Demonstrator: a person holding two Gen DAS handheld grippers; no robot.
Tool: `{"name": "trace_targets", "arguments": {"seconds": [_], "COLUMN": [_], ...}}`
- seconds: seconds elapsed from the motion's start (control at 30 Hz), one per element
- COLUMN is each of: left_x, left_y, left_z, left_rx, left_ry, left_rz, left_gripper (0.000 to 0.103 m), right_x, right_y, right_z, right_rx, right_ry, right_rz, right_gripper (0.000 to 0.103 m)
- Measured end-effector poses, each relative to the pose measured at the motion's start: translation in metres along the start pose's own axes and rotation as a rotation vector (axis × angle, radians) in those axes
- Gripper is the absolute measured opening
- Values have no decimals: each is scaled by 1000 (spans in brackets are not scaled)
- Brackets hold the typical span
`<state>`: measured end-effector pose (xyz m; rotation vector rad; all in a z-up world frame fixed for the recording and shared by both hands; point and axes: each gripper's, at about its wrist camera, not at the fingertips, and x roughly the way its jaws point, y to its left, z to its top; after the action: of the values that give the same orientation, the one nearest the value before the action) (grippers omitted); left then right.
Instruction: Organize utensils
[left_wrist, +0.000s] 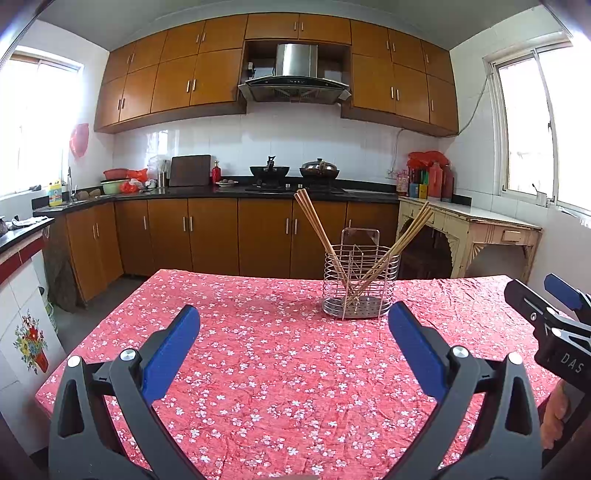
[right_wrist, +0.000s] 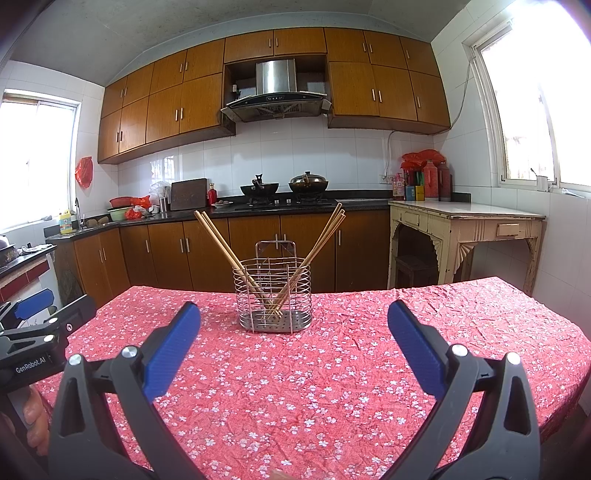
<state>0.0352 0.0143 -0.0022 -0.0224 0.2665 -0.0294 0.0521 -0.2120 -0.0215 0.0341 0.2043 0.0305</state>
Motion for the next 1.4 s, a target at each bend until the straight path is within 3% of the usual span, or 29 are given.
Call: {"name": "trace_targets", "arguments": {"seconds": [1.4], "left_x": [-5], "left_y": [4], "left_z": [9], "left_rx": [-33], "left_ry": [-9], "left_rz": [-18], "left_gripper": [101], "right_x": [-1], "right_y": [-1], "right_z": [1], "right_rx": [2], "right_ry": [-1], "right_rz": [2], "right_gripper": [99]}}
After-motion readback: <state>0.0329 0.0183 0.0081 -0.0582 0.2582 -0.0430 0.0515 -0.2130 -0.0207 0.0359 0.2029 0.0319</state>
